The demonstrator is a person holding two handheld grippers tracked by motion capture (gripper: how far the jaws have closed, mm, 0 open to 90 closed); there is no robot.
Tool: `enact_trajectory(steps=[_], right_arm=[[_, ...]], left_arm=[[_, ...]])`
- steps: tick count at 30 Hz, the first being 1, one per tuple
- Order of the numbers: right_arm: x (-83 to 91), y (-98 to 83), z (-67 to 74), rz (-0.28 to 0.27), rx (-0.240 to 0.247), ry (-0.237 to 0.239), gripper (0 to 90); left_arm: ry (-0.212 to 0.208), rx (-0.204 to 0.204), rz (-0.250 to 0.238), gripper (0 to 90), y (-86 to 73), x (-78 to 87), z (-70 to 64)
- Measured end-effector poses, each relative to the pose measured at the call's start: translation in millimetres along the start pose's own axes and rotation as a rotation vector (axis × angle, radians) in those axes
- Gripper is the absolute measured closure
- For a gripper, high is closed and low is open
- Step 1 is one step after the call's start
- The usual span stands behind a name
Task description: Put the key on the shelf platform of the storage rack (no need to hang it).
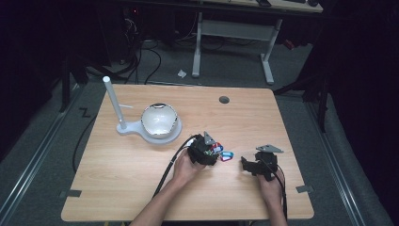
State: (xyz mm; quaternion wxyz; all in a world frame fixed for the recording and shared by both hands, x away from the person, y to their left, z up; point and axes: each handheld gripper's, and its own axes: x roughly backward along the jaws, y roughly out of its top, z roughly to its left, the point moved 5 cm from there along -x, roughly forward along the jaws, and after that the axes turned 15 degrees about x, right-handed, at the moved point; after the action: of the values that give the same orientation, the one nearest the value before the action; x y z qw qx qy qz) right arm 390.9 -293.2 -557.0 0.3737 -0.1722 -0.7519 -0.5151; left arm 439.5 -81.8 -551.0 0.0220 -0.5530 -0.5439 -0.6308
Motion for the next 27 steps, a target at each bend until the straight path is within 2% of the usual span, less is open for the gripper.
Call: enact_trajectory(steps=[1,2,4,7,15,18,20,27], right_arm=[[0.0,0.0,0.0,0.0,0.0,0.0,15.1],[0.0,0.0,0.1,0.0,-0.001,0.0,15.1],[0.0,0.0,0.0,0.0,0.0,0.0,15.1],[0.0,0.0,0.0,0.0,0.0,0.0,15.1],[0.0,0.0,0.0,0.0,0.0,0.0,15.1],[0.1,-0.1,0.0,0.0,0.001,0.0,15.1],[0.1,-0.1,0.0,0.0,0.001,0.001,15.1],[0.1,-0.1,0.0,0.0,0.001,0.0,15.1]], left_arm=[[0.007,-0.009,0.005,41.8,-0.6,-0.9,-0.1],[-0.016,0.008,0.012,44.3,-1.6,-2.2,0.4],[-0.011,0.018,0.006,52.8,-0.8,-1.6,3.1],[-0.011,0.018,0.005,59.7,-0.7,-1.1,3.9],[-0.019,0.007,0.008,62.9,-0.7,0.3,3.3],[-0.022,-0.002,-0.008,67.0,0.5,2.7,1.6],[-0.03,0.006,-0.012,71.0,1.3,4.5,1.7],[-0.04,0.012,-0.013,72.2,1.3,7.4,3.3]])
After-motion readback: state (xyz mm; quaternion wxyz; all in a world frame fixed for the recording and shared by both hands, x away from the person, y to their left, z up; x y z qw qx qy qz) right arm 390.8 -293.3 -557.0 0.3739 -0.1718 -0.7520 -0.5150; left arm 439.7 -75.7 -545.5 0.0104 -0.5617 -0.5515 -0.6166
